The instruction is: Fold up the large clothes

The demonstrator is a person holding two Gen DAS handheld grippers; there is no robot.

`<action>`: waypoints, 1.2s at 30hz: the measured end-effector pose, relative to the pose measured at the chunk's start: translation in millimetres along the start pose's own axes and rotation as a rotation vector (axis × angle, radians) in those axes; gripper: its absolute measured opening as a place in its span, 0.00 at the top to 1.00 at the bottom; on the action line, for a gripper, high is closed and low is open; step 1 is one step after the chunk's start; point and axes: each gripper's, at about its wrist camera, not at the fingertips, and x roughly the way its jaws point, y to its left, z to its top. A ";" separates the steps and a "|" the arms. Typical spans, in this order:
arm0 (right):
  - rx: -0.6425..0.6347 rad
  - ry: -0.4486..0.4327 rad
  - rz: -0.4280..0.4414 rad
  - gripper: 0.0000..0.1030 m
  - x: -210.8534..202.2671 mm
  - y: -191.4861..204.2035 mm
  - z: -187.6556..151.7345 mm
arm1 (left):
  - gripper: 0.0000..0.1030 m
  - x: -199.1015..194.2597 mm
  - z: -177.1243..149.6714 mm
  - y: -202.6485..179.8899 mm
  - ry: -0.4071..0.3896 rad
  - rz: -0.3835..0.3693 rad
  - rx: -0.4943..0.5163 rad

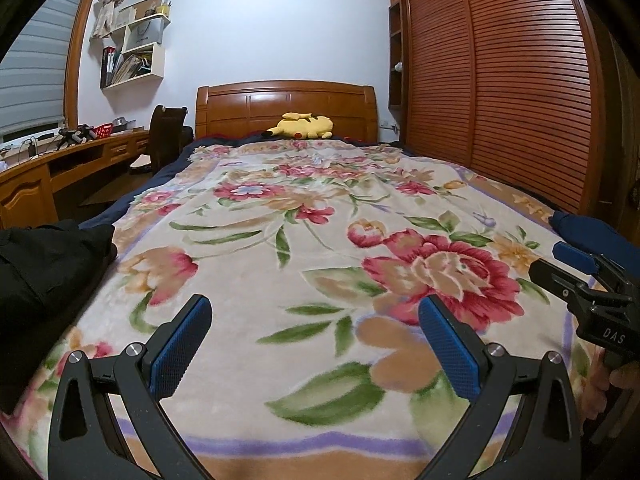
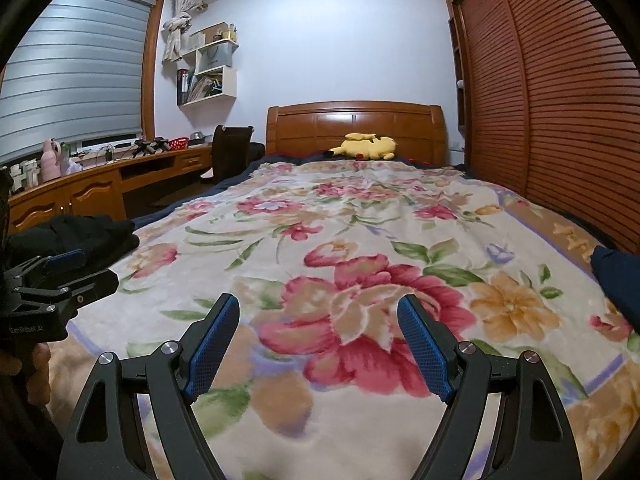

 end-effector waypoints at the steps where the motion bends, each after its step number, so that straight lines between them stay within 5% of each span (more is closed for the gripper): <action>1: -0.001 0.000 0.001 0.20 0.3 0.4 -0.8 | 0.00 0.0 0.0 0.0 0.000 0.000 0.001; 36: -0.001 0.003 0.005 0.19 5.7 -3.8 0.2 | 0.00 0.7 -2.4 -0.6 0.001 0.009 0.005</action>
